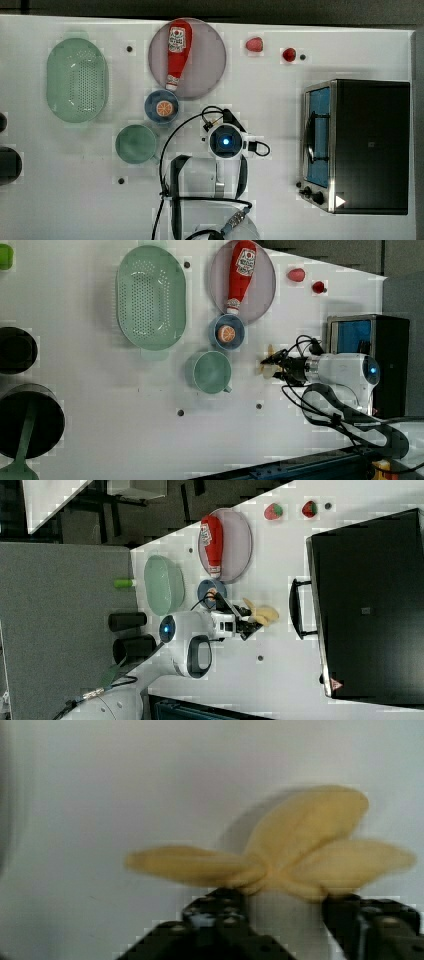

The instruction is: Pick Banana and place it in mug.

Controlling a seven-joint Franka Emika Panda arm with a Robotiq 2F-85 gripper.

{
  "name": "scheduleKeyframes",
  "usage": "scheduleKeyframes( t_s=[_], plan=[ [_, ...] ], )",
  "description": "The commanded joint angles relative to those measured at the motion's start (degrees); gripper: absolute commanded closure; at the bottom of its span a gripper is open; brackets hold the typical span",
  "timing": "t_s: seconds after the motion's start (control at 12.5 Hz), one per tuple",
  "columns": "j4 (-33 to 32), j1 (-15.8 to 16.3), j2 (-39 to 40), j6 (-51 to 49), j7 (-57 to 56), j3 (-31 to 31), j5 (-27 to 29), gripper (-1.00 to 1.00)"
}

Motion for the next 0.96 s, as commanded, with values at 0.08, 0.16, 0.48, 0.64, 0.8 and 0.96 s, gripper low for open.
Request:
scheduleKeyframes(
  t_s=[0.08, 0.16, 0.48, 0.64, 0.8, 0.96],
  plan=[
    [-0.6, 0.1, -1.6, 0.0, -1.7, -0.3, -0.2, 0.45],
    [-0.5, -0.1, -2.2, -0.2, -1.7, -0.5, -0.2, 0.46],
    [0.1, -0.8, -11.8, -8.0, -1.8, -1.5, -0.2, 0.46],
    [1.8, -0.8, -19.5, -19.0, -1.8, -2.5, -0.2, 0.46],
    [5.8, -0.8, -27.1, -31.2, -1.8, -3.1, -0.2, 0.46],
    [9.3, -0.7, -31.6, -41.3, -1.8, -3.0, -0.2, 0.46]
  ],
)
